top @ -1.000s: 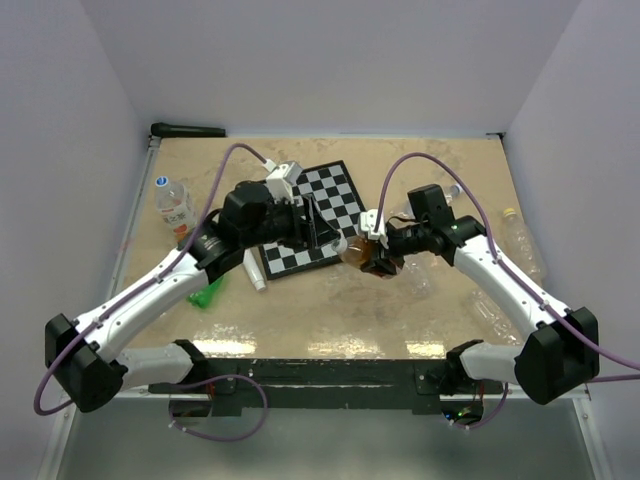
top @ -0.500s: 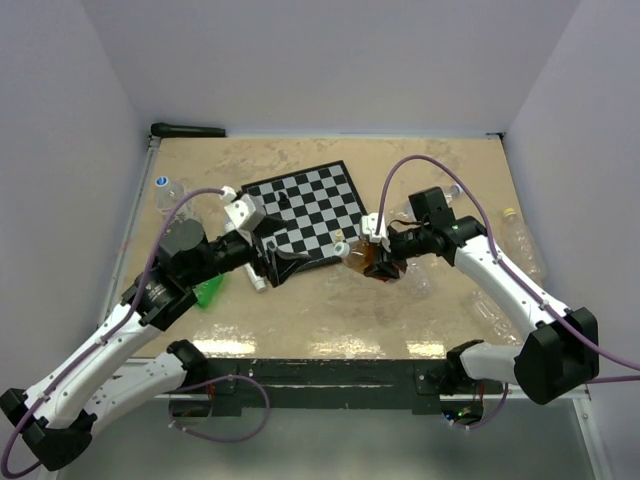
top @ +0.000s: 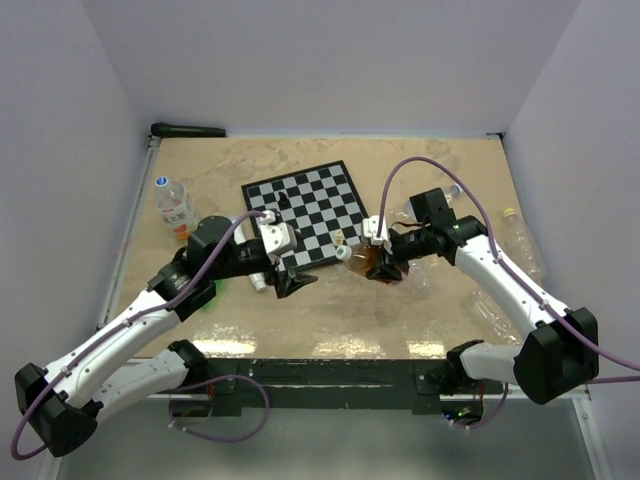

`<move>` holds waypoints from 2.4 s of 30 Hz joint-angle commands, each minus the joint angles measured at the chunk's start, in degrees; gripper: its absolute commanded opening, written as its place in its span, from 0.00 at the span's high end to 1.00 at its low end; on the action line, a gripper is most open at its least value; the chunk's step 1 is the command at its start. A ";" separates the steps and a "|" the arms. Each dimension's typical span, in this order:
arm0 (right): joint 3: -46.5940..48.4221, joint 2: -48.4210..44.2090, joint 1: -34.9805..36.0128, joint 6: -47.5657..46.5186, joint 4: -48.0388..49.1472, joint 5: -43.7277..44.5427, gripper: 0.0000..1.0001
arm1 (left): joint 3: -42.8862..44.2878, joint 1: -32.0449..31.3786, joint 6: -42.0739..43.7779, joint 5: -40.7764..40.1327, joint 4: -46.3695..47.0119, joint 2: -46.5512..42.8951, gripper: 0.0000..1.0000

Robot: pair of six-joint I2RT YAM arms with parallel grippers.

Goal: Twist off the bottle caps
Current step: Unscrew the bottle cap from the plastic bottle.

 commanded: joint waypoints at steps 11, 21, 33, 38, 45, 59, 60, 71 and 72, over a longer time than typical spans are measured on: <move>1.32 1.14 -0.49 -2.48 -1.42 -2.88 0.94 | 0.01 -1.36 4.14 5.71 11.06 6.60 0.04; 1.41 1.40 -0.49 -2.92 -1.77 -3.14 0.93 | 1.50 -2.15 3.70 6.85 12.55 9.85 0.08; 1.50 1.84 -0.49 -3.27 -2.21 -3.32 0.93 | 4.40 -3.56 1.68 7.55 15.54 15.13 0.24; 1.59 1.84 -0.49 -3.36 -2.21 -3.49 0.93 | 5.72 -3.74 0.37 8.25 17.47 17.50 0.34; 1.59 1.93 -0.49 -3.53 -2.39 -3.58 0.93 | 7.22 -4.09 0.45 8.87 16.51 19.79 0.49; 1.15 1.32 -0.57 -2.39 -1.33 -2.88 0.94 | 9.94 -3.74 -32.53 -10.32 10.38 17.69 1.00; 1.15 1.23 -0.57 -2.39 -1.25 -2.70 0.94 | 11.08 -3.39 -38.43 -16.82 5.66 17.07 1.00; 1.06 1.23 -0.84 -2.13 -1.07 -2.88 0.94 | 12.76 -2.95 -58.01 -22.24 -2.04 17.33 1.00; 1.06 1.14 -0.84 -2.13 -1.07 -2.88 0.94 | 12.58 -2.95 -57.04 -22.24 -1.78 17.24 1.00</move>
